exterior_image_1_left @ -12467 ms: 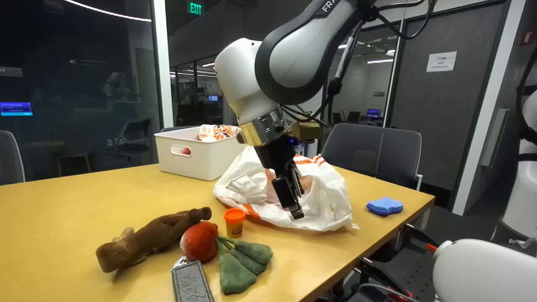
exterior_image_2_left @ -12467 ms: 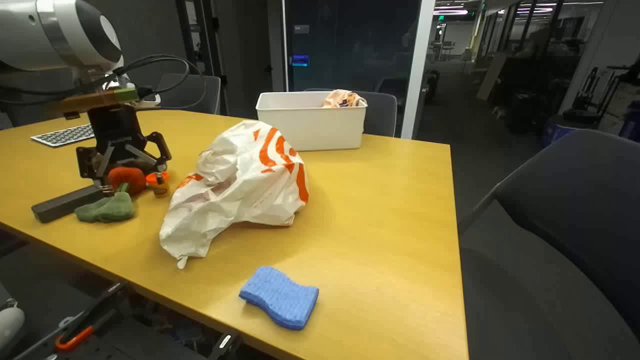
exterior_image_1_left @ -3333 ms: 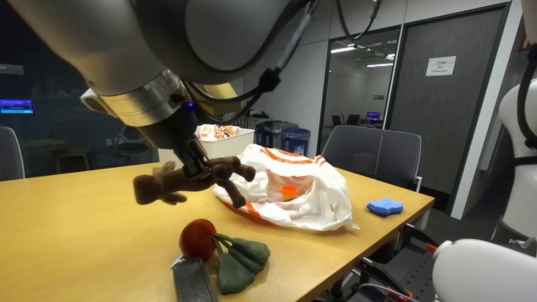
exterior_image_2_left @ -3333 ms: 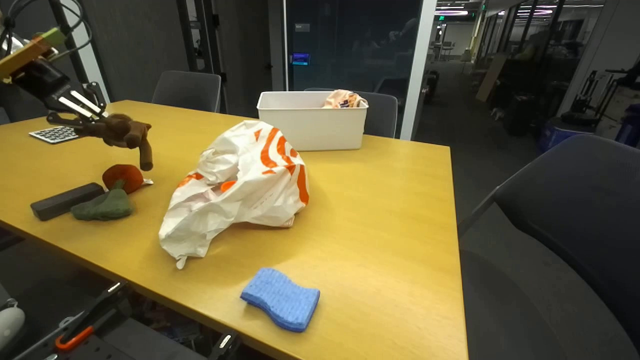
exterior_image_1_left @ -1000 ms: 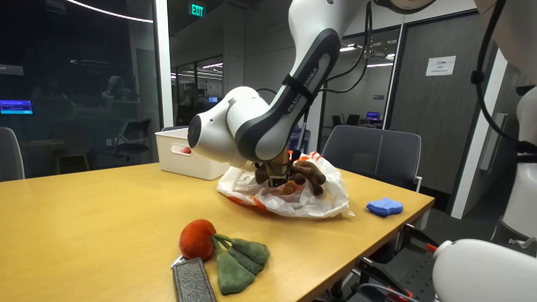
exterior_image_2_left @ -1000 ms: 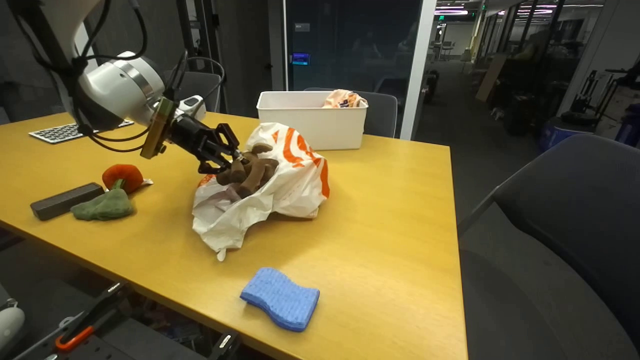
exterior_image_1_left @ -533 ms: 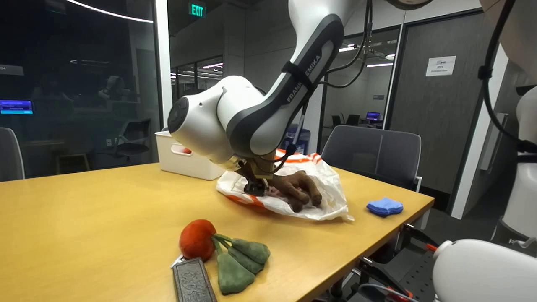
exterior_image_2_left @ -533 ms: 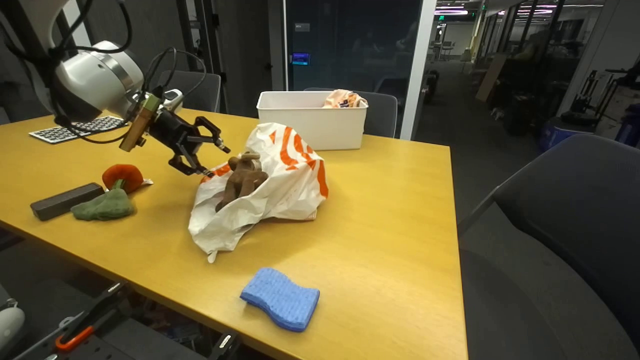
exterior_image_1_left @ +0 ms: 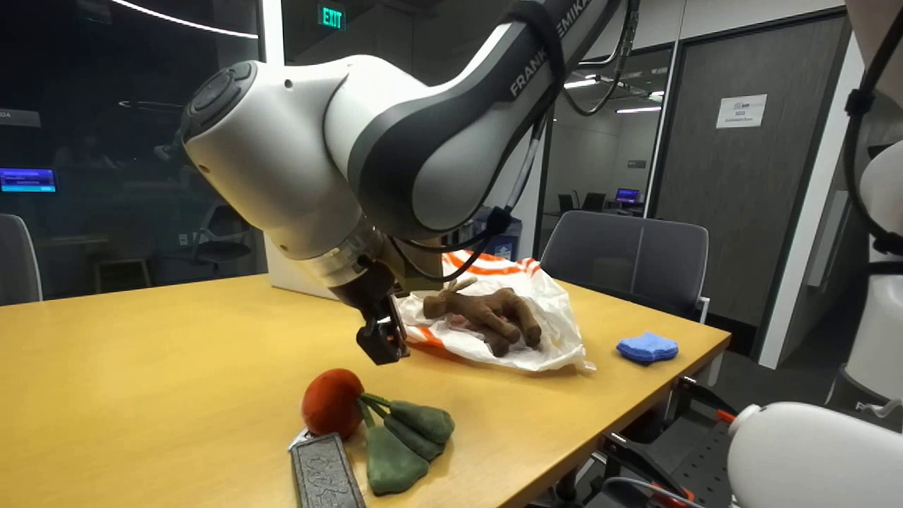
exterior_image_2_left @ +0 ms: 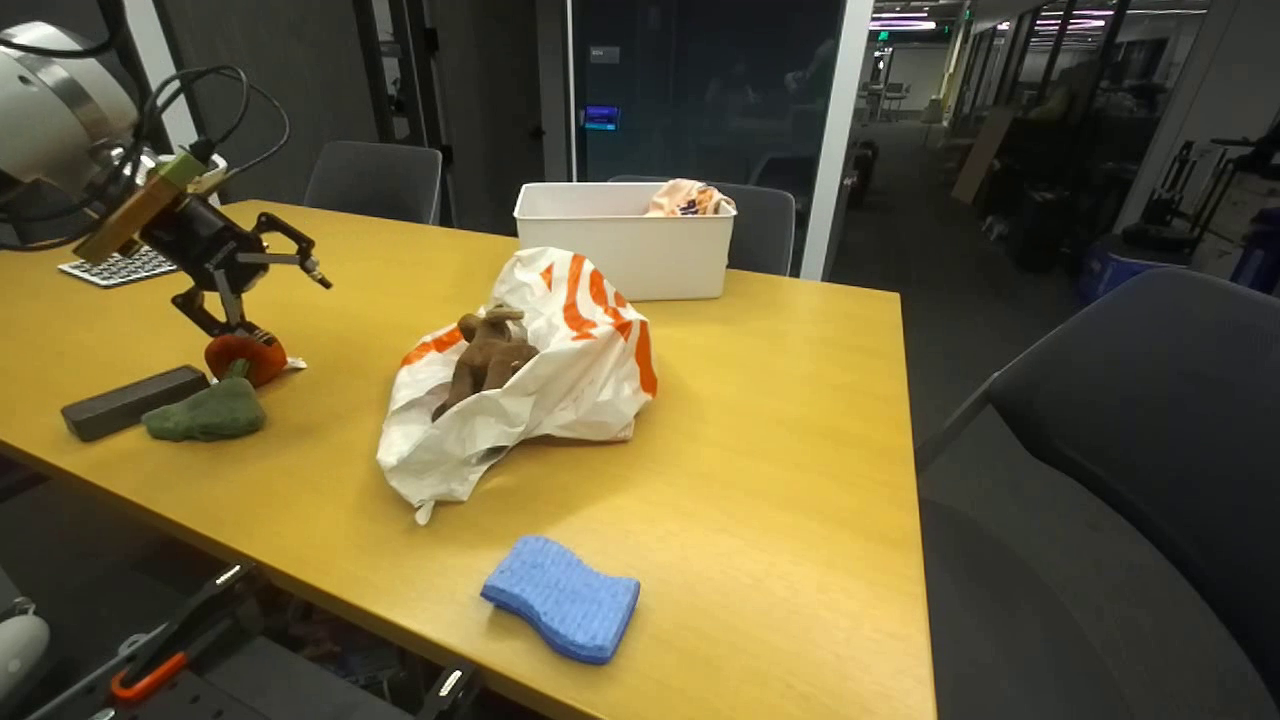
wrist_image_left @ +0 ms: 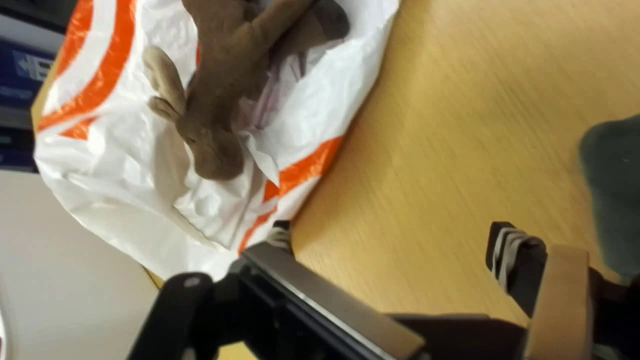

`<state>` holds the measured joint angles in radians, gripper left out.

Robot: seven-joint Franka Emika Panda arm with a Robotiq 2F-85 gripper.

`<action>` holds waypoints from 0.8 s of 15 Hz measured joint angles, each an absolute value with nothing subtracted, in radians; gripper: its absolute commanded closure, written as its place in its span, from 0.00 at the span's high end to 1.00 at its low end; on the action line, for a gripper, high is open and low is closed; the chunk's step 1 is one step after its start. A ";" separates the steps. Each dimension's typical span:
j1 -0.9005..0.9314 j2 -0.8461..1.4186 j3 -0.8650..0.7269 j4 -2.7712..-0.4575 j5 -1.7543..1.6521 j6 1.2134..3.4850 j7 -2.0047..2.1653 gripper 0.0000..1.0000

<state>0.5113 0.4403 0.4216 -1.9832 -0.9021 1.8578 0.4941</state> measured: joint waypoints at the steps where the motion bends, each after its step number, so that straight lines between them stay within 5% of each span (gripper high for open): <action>1: 0.515 0.443 0.423 -1.989 -0.900 1.902 0.464 1.00; 12: 0.486 0.539 0.378 -1.994 -0.942 2.408 0.104 1.00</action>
<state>0.4856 0.5387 0.3782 -1.9941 -0.9418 2.4082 0.1039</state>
